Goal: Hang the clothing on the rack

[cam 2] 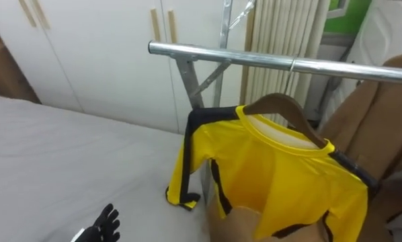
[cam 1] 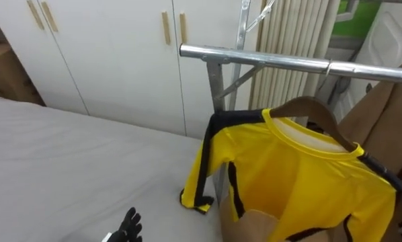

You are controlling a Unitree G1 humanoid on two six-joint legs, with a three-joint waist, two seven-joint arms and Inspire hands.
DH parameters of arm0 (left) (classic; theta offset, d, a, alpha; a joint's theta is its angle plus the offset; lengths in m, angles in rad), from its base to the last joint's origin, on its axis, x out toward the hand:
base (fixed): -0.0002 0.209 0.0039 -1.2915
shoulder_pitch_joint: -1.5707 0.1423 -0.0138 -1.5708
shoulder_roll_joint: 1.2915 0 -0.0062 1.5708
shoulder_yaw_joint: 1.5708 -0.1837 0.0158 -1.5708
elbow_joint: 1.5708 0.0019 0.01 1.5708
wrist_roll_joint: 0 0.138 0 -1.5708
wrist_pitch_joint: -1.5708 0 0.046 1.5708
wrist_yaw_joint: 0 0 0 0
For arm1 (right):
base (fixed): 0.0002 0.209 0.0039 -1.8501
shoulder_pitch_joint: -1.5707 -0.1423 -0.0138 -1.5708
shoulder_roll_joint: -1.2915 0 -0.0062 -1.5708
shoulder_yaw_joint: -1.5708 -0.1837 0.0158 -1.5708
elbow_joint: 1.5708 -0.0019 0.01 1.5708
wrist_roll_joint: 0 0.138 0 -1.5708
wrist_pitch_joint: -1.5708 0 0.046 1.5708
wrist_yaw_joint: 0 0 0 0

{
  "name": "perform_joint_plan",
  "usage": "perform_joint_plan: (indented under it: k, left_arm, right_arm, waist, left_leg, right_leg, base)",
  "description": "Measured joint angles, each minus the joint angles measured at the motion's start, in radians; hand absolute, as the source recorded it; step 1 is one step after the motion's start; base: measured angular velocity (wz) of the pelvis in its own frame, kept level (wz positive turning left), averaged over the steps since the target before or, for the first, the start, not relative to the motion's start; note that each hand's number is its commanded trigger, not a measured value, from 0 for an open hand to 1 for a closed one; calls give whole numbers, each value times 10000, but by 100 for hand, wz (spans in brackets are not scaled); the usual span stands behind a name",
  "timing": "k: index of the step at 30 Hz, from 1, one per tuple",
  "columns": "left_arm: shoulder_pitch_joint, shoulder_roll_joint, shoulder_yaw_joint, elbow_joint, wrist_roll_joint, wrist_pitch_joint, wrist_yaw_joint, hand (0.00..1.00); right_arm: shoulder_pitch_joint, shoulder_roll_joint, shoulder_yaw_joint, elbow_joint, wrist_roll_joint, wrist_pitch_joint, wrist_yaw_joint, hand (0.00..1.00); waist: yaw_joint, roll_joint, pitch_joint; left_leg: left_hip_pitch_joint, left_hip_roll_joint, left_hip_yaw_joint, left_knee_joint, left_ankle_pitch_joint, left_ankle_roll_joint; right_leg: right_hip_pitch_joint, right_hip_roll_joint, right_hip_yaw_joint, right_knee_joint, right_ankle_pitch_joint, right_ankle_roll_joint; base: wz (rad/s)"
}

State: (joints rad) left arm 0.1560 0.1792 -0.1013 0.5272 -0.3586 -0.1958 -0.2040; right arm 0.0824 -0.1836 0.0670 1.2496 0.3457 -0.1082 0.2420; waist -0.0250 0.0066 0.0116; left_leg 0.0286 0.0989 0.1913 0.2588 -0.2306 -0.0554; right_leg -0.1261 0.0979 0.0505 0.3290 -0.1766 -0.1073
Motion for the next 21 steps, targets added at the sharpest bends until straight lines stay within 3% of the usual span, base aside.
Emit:
perform_joint_plan:
  k: [2, 4, 5, 6, 9, 12, 14, 16, 21]
  left_arm:
    - [24, 4, -1, 65, -7, 0, -44, 0]
    - [-134, 10, -182, 510, -31, 19, -61, 0]
    - [-145, 0, -226, 570, -29, 47, -76, 0]
    - [-119, 15, -316, 578, -38, 146, -175, 0]
    - [-95, 150, -642, 603, -22, 351, -597, 0]
    - [-111, 149, -643, 585, -25, 380, -761, 0]
    - [-131, 151, -629, 552, -28, 375, -766, 0]
    - [-150, 153, -629, 551, -22, 375, -789, 0]
    - [-154, 157, -666, 552, -25, 366, -832, 0]
  right_arm:
    - [-156, -87, 60, -8, -278, 10, -17, 0]
    - [-571, -184, 292, 104, -793, 8, -132, 0]
    - [-676, -178, 293, 189, -898, 8, -141, 0]
    - [-814, -177, 286, 282, -1149, 9, -218, 0]
    - [-797, -230, 292, 299, -1406, 17, -425, 0]
    - [-772, -268, 283, 295, -1701, -7, -583, 0]
    - [-803, -269, 257, 341, -1943, -34, -635, 0]
    - [-833, -260, 200, 331, -2092, -99, -671, 0]
    - [-831, -152, 304, 318, -1994, -103, -904, 0]
  waist:
    - [144, 4, 10]
    - [73, 22, 17]
    - [68, 17, 18]
    - [-4, 4, 25]
    - [44, 3, 61]
    - [-34, 81, 59]
    - [-40, 89, 53]
    - [-72, 95, 49]
    - [41, -60, 47]
  left_leg:
    - [-246, 118, 253, 301, 22, -47]
    - [-755, 318, 958, 778, 104, -98]
    - [-885, 349, 1048, 879, 172, -81]
    - [-1149, 493, 1445, 1178, 221, -40]
    - [-1411, 1181, 2872, 2745, -6, 290]
    - [-1348, 1516, 3346, 3571, -293, 438]
    - [-1090, 1517, 3518, 3533, -522, 355]
    - [-851, 1462, 3593, 3063, -709, 224]
    - [-761, 1265, 3823, 2205, -877, 205]
  right_leg:
    - [36, -214, -1079, -26, -61, -106]
    - [111, -536, -2316, -82, -138, -224]
    - [122, -598, -2541, -86, -154, -248]
    - [178, -738, -3062, -168, -204, -292]
    - [325, -979, -4198, -145, -429, -261]
    - [405, -1176, -5361, -164, -561, -203]
    - [459, -1201, -5669, -164, -544, -229]
    - [471, -1306, -6311, -143, -526, -259]
    - [358, -1544, -6919, 77, -625, -111]
  base:
    - [67]
    - [99]
    - [128]
    - [133]
    - [126]
    - [119]
    - [99]
    - [76]
    - [41]
